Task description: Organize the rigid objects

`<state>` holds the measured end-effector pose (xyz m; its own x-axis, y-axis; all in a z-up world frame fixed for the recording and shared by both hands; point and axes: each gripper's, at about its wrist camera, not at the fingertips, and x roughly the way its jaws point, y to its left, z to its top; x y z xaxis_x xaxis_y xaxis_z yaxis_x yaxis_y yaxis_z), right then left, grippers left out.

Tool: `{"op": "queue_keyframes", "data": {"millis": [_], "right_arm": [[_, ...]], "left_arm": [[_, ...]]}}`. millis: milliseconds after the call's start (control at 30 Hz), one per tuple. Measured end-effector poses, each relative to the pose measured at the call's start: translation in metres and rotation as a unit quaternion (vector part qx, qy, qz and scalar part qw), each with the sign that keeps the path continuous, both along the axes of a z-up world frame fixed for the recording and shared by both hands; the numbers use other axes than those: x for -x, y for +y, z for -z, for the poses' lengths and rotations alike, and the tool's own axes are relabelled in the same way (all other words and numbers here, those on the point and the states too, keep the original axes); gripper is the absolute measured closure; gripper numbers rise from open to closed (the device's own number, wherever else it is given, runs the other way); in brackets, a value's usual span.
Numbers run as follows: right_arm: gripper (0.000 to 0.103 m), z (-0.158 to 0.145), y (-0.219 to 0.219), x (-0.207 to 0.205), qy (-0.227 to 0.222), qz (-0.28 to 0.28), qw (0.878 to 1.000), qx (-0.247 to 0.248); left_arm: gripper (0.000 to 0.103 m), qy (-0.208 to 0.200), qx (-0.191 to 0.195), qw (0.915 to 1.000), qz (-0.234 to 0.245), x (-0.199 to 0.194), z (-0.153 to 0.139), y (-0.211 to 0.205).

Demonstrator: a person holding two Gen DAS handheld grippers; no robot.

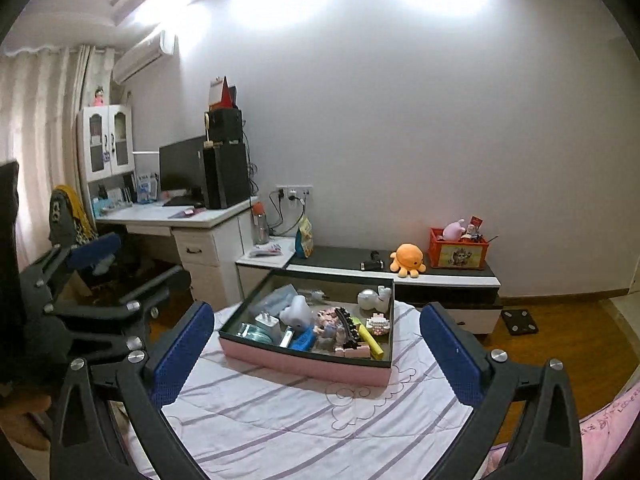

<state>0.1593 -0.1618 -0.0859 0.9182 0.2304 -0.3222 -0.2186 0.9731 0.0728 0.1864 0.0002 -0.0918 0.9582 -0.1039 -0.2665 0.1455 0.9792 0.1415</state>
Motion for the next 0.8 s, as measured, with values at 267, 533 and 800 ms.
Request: {"op": "queue_keyframes", "data": {"millis": [267,533,800], "right_arm": [[0.000,-0.015,0.008,0.037,-0.030,-0.005,1.000,0.004],[0.000,-0.029,0.015,0.087,-0.061,-0.007,0.998,-0.004],[0.000,-0.043,0.025,0.134,-0.095,0.000,0.995,0.004]], "left_arm": [[0.000,-0.026,0.015,0.9995,-0.005,0.044,-0.017,0.009],[0.000,-0.073,0.022,0.9969,-0.021,0.102,-0.036,0.014],[0.000,-0.101,0.046,0.9930,-0.039,0.152,-0.046,0.026]]}}
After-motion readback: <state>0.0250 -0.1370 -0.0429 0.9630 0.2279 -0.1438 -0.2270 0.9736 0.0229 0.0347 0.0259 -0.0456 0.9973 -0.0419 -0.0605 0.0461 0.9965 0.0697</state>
